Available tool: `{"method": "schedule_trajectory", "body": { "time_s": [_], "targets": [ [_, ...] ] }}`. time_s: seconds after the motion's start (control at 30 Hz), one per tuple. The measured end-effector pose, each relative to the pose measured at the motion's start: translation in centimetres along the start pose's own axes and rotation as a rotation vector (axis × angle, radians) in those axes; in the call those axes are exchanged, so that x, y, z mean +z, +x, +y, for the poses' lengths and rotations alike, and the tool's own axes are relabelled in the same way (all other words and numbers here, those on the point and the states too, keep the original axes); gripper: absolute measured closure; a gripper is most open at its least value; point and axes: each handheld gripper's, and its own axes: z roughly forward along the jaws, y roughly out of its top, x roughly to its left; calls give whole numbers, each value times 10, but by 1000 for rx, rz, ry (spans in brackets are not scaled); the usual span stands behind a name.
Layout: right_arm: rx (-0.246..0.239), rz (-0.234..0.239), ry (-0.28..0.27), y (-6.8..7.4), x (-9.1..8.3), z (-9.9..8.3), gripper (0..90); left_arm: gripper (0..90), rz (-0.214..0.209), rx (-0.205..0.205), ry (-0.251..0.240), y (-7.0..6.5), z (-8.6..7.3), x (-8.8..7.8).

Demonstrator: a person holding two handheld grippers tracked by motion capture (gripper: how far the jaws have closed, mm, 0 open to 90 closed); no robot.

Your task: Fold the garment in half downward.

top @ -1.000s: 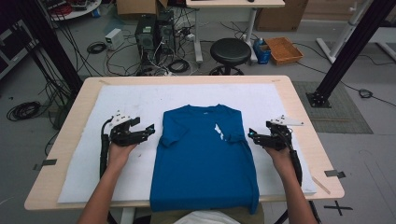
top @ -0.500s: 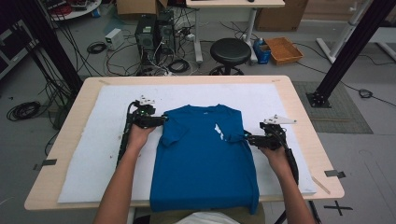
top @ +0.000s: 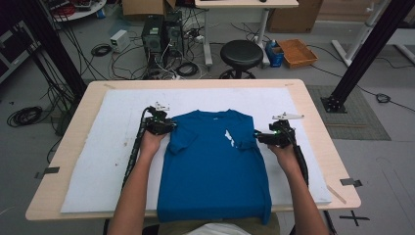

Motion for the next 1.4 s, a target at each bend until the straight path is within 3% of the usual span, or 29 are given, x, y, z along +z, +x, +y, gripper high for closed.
{"method": "schedule_trajectory", "body": {
  "time_s": [0.13, 0.2, 0.37, 0.5, 0.57, 0.73, 0.83, 0.9, 1.0, 1.1, 1.17, 1.2, 1.23, 1.27, 1.33, 1.4],
  "targets": [
    [-1, -38, 30, 0, 16, 19, 289, 813, -22, -10, -22, 0, -3, 0],
    [5, -52, 71, 0, 31, 32, 290, 818, -20, -20, -27, 0, -4, 0],
    [24, -70, 136, 3, 54, 44, 302, 820, -29, -18, -27, 1, -4, 1],
    [-34, -62, 172, 10, 66, 46, 472, 862, -39, -41, -29, 1, -4, 1],
    [-38, -68, 195, 12, 71, 43, 517, 866, -34, -53, -26, 0, -4, 0],
    [-14, -67, 160, 9, 69, 40, 610, 869, -41, -130, -33, 1, -5, 0],
    [0, -63, 149, 7, 69, 39, 686, 870, -39, -144, -30, 2, -5, -1],
    [-2, -44, 141, 8, 69, 38, 822, 872, -48, -160, -27, 3, -6, -2],
    [2, -40, 143, 10, 69, 38, 851, 873, -62, -185, -41, 6, -8, -5],
    [-7, -37, 130, 14, 67, 38, 857, 873, -106, -214, -102, 11, -10, -15],
    [3, 4, 63, 14, 56, 37, 857, 873, -139, -212, -144, 12, -10, -24],
    [3, 4, 63, 14, 56, 37, 857, 873, -153, -214, -164, 12, -10, -27],
    [-1, 34, 29, 15, 47, 37, 857, 873, -195, -216, -202, 12, -10, -35],
    [1, 47, 18, 15, 43, 37, 857, 873, -195, -216, -202, 12, -10, -35],
    [0, 77, -15, 16, 32, 36, 857, 873, -245, -229, -248, 12, -12, -47],
    [-5, 99, -41, 16, 21, 35, 857, 872, -267, -220, -263, 9, -13, -54]
  ]
}}
